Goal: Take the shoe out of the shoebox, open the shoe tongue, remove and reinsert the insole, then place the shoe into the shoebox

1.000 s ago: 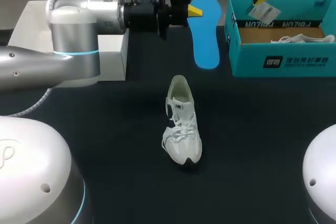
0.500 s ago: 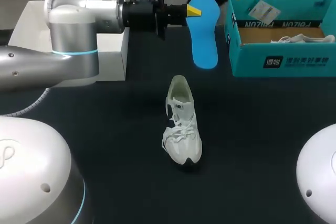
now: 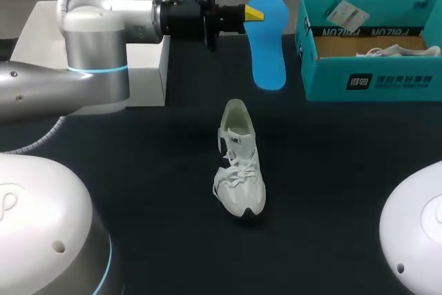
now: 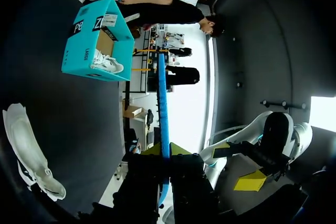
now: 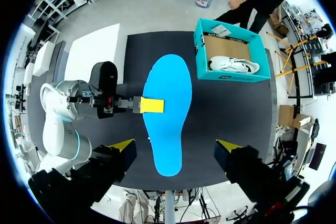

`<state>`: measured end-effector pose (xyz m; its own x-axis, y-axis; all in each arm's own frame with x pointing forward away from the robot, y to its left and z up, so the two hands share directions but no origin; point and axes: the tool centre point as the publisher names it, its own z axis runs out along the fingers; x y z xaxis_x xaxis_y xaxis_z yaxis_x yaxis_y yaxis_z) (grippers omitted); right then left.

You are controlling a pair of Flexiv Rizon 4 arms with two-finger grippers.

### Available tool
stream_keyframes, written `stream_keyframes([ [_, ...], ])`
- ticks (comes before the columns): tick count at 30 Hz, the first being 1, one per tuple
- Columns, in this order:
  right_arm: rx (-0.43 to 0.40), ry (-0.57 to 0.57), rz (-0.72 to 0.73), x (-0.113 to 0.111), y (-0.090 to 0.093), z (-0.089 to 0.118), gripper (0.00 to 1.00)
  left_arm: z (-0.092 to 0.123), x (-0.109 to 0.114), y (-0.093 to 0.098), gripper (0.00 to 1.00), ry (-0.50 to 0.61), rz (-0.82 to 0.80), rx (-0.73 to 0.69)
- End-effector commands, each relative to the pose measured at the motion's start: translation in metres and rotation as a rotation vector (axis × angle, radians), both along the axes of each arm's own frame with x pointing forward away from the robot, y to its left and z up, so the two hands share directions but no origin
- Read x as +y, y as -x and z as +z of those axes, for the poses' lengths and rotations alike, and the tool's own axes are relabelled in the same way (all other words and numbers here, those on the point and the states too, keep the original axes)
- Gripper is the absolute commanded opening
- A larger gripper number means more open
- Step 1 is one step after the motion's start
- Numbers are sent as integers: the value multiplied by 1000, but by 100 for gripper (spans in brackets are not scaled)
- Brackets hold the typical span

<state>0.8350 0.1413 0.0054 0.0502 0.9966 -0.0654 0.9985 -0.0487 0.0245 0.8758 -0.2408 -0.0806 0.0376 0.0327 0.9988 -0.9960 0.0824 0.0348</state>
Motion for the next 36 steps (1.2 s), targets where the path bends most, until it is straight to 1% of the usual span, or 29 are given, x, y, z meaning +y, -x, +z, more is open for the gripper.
stream_keyframes([
  [1,7,40,-7,4,-2,1,100,1,0,2,0,-2,4,-1],
  [19,7,40,-7,4,-2,1,100,-5,-3,-2,0,-6,20,10],
  [20,-1,-29,5,2,-2,-1,100,-5,-3,-2,0,-6,20,10],
  [22,-51,-252,45,-1,0,-1,100,-5,-3,-2,0,-7,20,10],
  [23,-67,-311,51,-3,0,0,100,-5,-3,-2,0,-7,21,10],
  [31,-114,-478,82,-16,2,0,100,-6,0,-2,0,-7,24,13],
  [36,-188,-660,141,-20,4,-1,100,-3,3,-1,0,1,27,12],
])
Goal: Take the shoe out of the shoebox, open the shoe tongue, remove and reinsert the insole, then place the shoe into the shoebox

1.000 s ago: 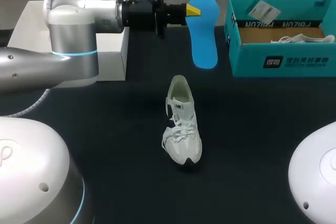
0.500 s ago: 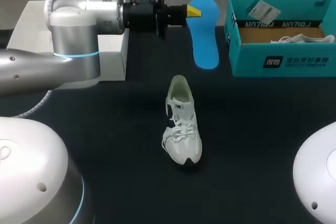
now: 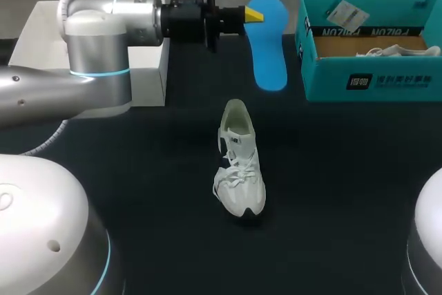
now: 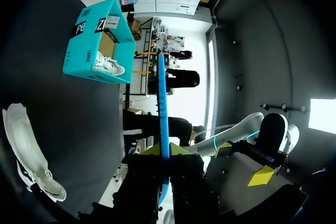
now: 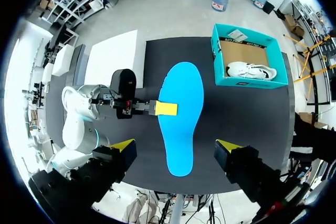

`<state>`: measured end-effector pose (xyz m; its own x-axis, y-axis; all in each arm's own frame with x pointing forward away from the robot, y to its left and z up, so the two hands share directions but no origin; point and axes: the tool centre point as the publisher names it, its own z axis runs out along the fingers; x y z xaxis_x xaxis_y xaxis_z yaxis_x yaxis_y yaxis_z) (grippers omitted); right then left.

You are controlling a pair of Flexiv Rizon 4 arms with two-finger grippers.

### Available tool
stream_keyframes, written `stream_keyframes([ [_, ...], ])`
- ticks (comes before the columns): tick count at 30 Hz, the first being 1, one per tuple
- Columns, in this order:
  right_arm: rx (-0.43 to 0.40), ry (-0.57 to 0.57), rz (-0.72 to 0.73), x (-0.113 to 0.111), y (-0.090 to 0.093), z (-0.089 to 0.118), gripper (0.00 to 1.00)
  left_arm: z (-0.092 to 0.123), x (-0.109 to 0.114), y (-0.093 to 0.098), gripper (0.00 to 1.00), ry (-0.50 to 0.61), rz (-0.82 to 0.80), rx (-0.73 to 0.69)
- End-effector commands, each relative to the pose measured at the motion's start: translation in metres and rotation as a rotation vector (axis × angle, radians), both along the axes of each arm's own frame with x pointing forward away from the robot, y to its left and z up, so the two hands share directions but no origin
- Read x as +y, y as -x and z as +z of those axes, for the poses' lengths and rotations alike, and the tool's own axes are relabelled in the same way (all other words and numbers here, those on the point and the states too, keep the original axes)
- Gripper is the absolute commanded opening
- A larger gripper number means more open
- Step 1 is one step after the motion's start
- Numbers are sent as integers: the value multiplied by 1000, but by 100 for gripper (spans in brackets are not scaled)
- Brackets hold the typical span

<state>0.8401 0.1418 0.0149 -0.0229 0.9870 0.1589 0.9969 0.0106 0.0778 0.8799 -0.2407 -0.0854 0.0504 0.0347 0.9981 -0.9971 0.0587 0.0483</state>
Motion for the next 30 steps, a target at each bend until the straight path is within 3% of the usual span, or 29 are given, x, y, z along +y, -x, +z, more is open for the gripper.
stream_keyframes([
  [1,-130,-479,82,-20,10,-11,100,2,4,3,0,1,4,-2],
  [5,-214,-686,140,-22,13,-13,100,2,6,2,0,2,10,-3],
  [11,-289,-868,167,-28,17,-16,100,2,6,2,0,2,15,-3],
  [15,-367,-1054,156,-35,20,-16,100,2,6,2,0,6,17,-2],
  [28,-367,-1054,156,-35,20,-16,100,2,4,4,0,16,4,-3],
  [30,-358,-1116,142,-36,22,-23,100,2,5,4,0,16,5,-3],
])
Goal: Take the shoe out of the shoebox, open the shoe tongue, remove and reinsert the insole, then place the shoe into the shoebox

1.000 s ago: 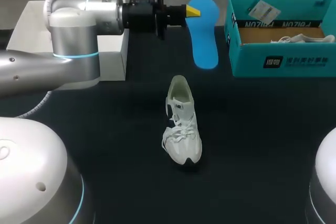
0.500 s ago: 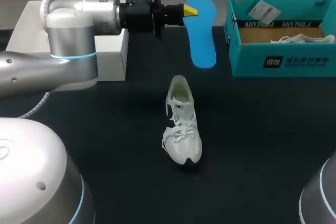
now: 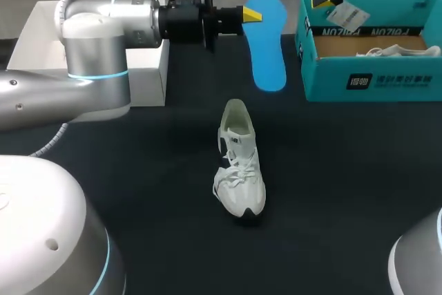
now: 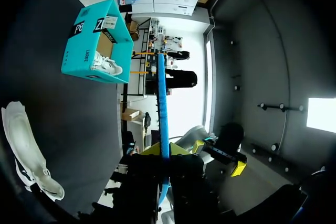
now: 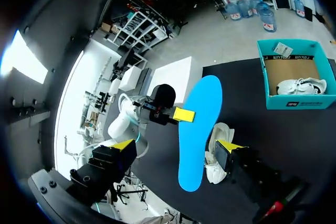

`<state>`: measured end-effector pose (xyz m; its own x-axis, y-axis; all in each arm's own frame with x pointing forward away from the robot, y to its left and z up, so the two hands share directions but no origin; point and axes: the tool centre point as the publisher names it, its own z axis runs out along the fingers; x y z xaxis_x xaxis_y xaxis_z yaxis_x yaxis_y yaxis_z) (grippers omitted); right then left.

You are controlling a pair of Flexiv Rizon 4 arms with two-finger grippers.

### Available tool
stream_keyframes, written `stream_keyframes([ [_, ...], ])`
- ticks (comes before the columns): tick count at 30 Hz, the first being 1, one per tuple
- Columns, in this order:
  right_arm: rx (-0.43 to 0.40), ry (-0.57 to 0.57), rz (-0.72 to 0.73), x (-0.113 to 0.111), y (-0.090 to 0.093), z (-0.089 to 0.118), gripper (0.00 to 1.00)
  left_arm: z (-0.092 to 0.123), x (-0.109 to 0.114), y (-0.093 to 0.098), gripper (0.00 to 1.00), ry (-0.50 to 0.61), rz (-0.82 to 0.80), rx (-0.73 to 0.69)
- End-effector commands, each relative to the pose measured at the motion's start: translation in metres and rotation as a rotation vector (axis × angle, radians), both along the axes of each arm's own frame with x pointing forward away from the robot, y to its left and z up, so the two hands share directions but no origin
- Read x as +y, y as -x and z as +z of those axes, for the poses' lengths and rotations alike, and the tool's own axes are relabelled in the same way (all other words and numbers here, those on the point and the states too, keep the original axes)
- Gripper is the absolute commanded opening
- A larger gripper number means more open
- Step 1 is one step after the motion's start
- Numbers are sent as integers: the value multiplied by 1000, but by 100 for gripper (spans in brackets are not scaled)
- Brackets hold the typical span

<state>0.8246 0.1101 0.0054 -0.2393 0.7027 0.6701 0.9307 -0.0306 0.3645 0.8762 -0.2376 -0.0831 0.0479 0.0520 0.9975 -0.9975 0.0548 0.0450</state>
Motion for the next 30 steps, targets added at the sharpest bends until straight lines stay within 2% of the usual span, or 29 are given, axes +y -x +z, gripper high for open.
stream_keyframes([
  [1,-58,-505,89,-7,7,-16,100,0,3,1,0,-1,1,-1],
  [7,-61,-698,69,-12,11,-31,100,1,7,1,0,4,4,5],
  [10,-39,-697,80,-12,11,-37,100,5,8,4,0,28,-24,34],
  [16,-37,-827,111,-9,8,-45,100,13,8,9,0,48,-58,45],
  [21,-4,-861,147,-11,4,-50,100,13,8,11,0,48,-61,43],
  [30,46,-836,178,-17,-1,-52,100,12,9,12,0,43,-64,48],
])
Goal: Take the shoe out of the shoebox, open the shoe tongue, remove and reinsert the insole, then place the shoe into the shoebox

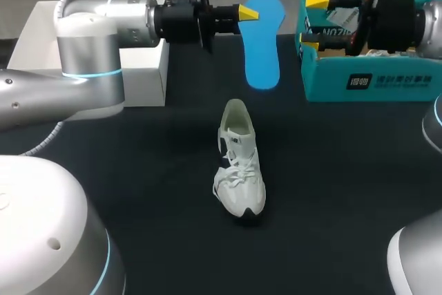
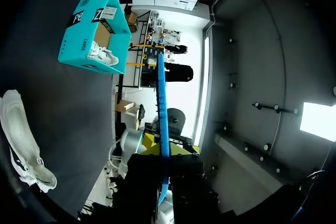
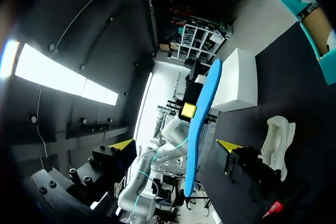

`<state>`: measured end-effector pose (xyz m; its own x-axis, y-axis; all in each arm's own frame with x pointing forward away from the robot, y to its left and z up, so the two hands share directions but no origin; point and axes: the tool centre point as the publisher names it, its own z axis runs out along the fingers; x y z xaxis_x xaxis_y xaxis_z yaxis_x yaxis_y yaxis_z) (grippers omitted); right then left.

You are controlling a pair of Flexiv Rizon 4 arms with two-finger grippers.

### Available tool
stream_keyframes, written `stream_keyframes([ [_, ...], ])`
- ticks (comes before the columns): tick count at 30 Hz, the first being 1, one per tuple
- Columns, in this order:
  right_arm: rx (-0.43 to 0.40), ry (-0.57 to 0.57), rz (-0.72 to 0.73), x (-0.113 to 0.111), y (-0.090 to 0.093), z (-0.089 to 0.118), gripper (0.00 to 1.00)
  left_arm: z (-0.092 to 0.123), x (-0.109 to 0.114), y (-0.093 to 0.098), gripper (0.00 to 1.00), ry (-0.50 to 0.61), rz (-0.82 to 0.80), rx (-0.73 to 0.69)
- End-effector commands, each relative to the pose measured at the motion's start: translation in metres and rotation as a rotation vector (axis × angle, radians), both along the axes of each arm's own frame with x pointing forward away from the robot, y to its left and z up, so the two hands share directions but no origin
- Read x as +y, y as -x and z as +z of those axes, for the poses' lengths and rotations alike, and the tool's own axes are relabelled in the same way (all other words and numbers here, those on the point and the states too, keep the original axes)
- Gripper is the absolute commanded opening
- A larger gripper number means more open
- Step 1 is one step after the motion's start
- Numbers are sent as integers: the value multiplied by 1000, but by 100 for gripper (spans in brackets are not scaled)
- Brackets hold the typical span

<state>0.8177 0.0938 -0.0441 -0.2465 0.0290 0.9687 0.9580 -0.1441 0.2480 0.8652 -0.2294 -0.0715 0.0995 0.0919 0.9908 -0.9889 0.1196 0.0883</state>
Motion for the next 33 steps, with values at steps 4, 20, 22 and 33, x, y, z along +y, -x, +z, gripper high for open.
stream_keyframes([
  [4,2,-71,61,-2,-10,-4,100,3,2,3,0,-3,-9,-1],
  [20,60,70,102,-4,-6,-15,100,6,2,7,0,-8,-27,-10],
  [22,60,70,102,-4,-6,-15,100,6,2,6,0,-11,-27,-18],
  [33,60,70,102,-4,-6,-15,100,11,2,14,0,-69,51,-544],
])
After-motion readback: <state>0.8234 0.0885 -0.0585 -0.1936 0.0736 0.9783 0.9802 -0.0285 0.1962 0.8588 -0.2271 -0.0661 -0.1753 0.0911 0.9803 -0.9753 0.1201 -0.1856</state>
